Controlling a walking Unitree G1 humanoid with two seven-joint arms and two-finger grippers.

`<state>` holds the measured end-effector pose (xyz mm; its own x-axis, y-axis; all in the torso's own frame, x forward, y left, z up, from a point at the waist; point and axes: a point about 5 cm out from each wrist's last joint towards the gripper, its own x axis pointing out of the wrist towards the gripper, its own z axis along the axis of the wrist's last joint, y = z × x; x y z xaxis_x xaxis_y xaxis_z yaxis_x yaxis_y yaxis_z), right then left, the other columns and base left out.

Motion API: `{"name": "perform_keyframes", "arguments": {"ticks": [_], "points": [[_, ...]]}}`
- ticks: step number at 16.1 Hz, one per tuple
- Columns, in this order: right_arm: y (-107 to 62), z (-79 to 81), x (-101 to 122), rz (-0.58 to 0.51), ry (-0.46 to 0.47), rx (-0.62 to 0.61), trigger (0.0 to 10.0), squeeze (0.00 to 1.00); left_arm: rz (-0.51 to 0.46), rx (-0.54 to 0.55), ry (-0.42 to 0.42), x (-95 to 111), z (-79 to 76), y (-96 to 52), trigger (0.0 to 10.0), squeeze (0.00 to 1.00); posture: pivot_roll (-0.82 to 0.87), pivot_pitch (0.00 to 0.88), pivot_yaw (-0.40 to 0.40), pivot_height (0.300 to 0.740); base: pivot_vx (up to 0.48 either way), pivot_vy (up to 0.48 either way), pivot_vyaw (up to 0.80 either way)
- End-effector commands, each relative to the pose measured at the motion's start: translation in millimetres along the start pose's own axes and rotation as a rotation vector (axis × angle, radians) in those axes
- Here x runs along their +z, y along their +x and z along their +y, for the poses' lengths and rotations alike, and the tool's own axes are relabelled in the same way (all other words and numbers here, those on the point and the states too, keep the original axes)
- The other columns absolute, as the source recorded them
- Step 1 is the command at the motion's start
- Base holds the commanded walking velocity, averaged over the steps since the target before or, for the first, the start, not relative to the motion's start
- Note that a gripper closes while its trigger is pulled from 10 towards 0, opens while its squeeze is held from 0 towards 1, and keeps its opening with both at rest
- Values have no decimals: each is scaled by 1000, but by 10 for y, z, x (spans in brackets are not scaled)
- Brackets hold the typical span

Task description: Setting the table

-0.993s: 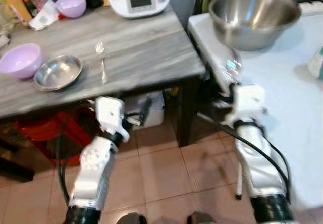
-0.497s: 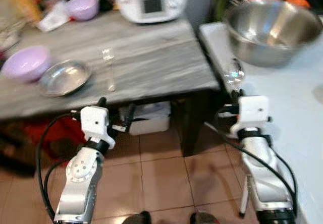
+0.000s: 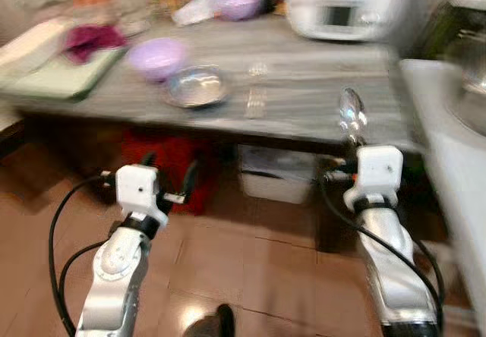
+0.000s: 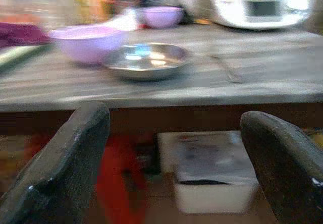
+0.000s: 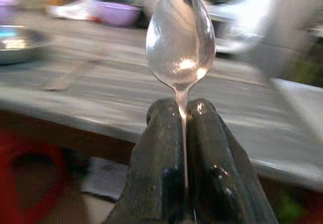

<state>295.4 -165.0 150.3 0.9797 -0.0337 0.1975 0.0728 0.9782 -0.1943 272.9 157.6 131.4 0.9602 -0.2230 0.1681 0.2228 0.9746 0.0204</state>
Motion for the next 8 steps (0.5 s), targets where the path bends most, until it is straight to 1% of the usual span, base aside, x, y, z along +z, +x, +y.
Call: {"name": "perform_keyframes", "arguments": {"ticks": [1,6,8], "points": [[24,35,74,-25,5,8,10000,0,20,0,3,-32,22,-37,10000,0,-111,163,68,740,289,0,0],[19,22,63,-21,9,-7,10000,0,18,-36,-9,-30,-34,-1,10000,0,-113,159,71,740,299,0,0],[23,16,65,-17,29,-16,10000,0,19,-47,-9,-31,-45,0,10000,0,-114,158,72,740,302,0,0]]}}
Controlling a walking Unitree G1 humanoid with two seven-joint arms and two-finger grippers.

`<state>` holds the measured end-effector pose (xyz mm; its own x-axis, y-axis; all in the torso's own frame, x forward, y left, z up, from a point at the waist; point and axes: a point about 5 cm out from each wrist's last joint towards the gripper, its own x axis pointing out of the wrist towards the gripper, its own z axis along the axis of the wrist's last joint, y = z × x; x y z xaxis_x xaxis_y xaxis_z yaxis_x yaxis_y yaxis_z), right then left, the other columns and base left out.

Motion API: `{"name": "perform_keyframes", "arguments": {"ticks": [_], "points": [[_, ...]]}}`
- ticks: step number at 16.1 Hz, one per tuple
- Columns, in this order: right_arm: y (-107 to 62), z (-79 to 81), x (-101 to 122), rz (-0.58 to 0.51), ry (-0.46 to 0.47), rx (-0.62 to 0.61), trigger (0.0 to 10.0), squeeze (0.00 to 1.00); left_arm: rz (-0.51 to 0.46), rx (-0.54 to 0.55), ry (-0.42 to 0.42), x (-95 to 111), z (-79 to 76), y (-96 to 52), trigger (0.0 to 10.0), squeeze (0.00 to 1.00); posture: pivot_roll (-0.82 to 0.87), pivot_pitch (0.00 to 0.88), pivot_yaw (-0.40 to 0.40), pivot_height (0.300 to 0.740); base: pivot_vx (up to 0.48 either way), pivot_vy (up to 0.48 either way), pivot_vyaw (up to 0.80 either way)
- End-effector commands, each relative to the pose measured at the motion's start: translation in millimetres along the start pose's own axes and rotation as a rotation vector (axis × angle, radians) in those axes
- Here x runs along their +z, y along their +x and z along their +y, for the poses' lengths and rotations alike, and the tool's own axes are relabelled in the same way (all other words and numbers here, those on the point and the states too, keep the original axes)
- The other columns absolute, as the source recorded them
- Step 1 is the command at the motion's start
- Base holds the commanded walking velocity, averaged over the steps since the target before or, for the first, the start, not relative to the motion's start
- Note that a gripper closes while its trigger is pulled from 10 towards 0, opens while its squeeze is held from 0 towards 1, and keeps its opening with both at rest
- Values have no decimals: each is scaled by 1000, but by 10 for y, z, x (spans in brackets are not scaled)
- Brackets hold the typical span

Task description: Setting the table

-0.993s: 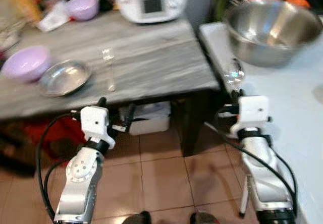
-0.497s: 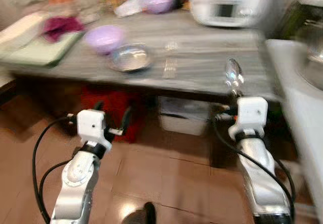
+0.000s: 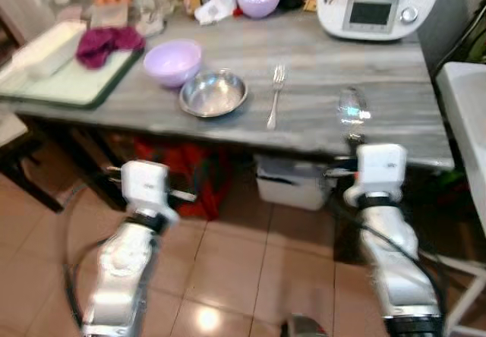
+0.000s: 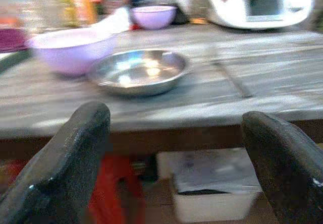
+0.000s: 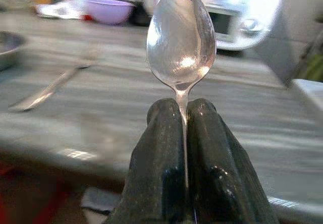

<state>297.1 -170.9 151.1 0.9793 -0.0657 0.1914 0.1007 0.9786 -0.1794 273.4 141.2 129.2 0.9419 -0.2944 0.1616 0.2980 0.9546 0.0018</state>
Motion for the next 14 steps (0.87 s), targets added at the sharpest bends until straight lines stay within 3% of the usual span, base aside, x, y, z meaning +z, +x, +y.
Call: {"name": "perform_keyframes", "arguments": {"ticks": [1,3,14], "points": [[3,73,64,-21,22,10,10000,0,13,22,24,-4,108,-42,10000,0,-113,156,72,740,326,0,0],[7,75,60,-24,20,12,10000,0,14,16,19,-7,101,-30,10000,0,-112,155,72,740,311,0,-441],[16,112,63,-24,32,17,10000,0,27,-9,22,-28,76,-29,10000,0,-112,154,73,740,283,0,0]]}}
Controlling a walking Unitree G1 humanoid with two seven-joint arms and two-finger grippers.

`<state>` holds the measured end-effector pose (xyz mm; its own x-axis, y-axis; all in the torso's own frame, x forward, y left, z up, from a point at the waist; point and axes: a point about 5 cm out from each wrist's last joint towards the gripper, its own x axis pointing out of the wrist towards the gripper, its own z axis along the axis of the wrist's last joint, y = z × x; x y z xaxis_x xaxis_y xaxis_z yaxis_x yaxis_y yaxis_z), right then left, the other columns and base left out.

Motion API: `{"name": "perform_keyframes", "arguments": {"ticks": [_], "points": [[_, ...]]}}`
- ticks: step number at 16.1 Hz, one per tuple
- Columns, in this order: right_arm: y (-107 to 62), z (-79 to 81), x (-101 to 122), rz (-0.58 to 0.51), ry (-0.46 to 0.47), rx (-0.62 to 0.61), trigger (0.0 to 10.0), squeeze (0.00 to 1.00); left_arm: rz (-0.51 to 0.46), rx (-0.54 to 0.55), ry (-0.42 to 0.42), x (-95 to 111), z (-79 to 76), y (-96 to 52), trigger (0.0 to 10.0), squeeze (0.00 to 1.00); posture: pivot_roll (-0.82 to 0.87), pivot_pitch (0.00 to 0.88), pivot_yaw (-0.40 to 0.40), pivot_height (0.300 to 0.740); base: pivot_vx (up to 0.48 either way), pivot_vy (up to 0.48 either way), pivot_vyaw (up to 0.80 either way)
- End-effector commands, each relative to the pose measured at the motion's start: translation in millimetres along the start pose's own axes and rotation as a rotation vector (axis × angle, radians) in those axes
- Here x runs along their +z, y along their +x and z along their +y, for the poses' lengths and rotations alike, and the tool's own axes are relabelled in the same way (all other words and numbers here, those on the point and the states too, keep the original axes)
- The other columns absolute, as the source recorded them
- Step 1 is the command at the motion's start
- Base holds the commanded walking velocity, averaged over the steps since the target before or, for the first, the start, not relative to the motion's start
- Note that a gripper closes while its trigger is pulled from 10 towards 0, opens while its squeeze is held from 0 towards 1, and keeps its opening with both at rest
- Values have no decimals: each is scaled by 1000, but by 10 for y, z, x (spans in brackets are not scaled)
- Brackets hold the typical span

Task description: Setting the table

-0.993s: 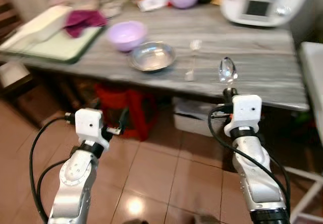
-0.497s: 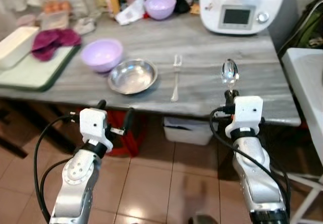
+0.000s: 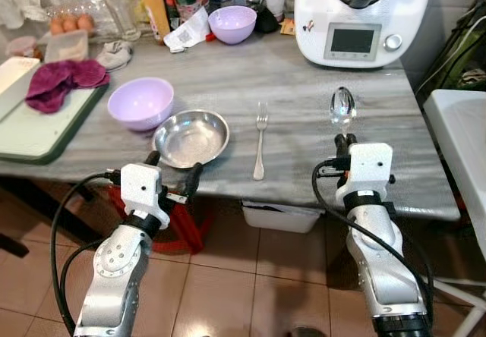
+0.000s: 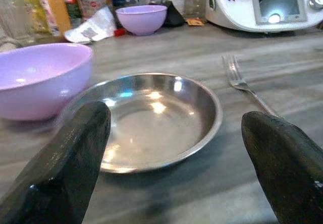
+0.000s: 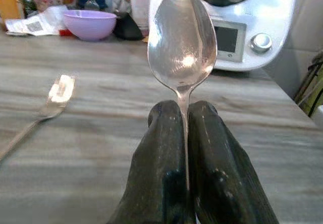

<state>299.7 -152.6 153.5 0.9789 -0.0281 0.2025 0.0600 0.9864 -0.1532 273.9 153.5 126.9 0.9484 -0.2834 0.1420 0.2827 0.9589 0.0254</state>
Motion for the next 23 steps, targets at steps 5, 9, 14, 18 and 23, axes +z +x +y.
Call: {"name": "perform_keyframes", "arguments": {"ticks": [5,9,14,18,23], "points": [[5,-24,27,-6,14,-15,10000,0,-9,-27,-4,33,-17,-35,10000,0,-100,168,68,740,51,0,0],[27,-1,57,-11,30,-10,10000,0,4,-29,16,28,45,-165,10000,0,-95,187,62,740,0,0,0],[188,97,121,38,199,-21,10000,0,48,-69,21,-33,28,-307,10000,0,-85,200,59,740,0,0,0],[312,361,168,135,362,35,10000,0,49,-89,20,-16,-4,-320,10000,0,-80,199,54,740,0,0,0],[305,491,-2,321,524,37,10000,0,59,-114,26,-18,22,-339,10000,0,-80,201,49,740,0,0,0]]}}
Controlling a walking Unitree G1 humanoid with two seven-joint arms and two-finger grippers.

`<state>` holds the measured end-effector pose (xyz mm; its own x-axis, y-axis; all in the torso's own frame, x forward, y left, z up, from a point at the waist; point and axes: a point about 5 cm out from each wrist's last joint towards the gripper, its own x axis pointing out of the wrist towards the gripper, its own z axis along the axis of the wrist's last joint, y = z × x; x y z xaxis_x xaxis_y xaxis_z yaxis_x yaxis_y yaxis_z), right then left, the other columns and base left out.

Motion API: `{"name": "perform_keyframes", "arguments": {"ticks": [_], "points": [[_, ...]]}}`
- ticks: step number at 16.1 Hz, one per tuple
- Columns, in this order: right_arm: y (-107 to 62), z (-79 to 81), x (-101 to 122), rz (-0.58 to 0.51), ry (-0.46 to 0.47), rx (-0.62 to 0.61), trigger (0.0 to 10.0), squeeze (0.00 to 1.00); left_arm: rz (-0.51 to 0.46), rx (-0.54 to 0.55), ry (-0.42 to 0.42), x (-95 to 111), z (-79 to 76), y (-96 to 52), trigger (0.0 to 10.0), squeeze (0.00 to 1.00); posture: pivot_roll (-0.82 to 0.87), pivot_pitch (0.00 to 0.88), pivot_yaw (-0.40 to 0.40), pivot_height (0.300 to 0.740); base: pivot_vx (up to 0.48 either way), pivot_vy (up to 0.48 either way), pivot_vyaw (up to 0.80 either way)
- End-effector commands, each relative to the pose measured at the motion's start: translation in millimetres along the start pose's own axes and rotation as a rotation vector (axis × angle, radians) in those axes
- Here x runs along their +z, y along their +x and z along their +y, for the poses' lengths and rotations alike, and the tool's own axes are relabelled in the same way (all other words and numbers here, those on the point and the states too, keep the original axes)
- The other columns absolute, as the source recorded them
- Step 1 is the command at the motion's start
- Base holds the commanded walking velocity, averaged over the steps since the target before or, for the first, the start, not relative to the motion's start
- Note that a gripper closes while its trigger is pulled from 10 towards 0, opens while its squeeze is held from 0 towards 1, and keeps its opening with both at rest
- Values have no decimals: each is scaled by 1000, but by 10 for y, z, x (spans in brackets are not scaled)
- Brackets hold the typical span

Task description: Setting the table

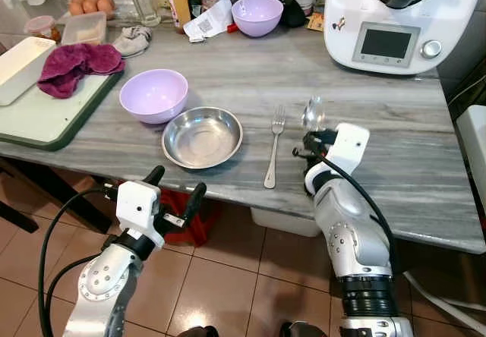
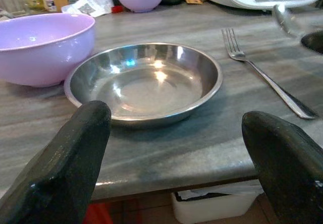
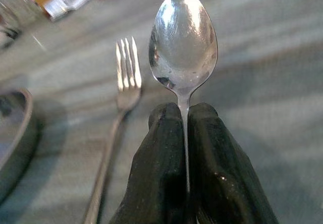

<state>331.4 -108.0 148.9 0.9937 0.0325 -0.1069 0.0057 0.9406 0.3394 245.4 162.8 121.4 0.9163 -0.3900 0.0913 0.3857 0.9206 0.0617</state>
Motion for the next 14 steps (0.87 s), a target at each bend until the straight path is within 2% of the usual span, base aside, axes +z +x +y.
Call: {"name": "perform_keyframes", "arguments": {"ticks": [1,5,8,14], "points": [[17,32,-1,20,22,3,10000,0,15,-1,4,-6,30,-43,10000,0,-79,202,49,740,0,0,0],[68,23,-56,66,56,-25,10000,0,16,-14,-1,-10,8,-17,10000,0,-79,202,49,740,0,0,0],[152,104,-58,84,92,-22,10000,0,14,-22,-4,-4,-5,7,10000,0,-79,200,54,740,0,0,0],[230,173,-18,70,106,-38,10000,0,16,-33,-7,-1,-10,5,10000,0,-72,203,57,740,0,0,0]]}}
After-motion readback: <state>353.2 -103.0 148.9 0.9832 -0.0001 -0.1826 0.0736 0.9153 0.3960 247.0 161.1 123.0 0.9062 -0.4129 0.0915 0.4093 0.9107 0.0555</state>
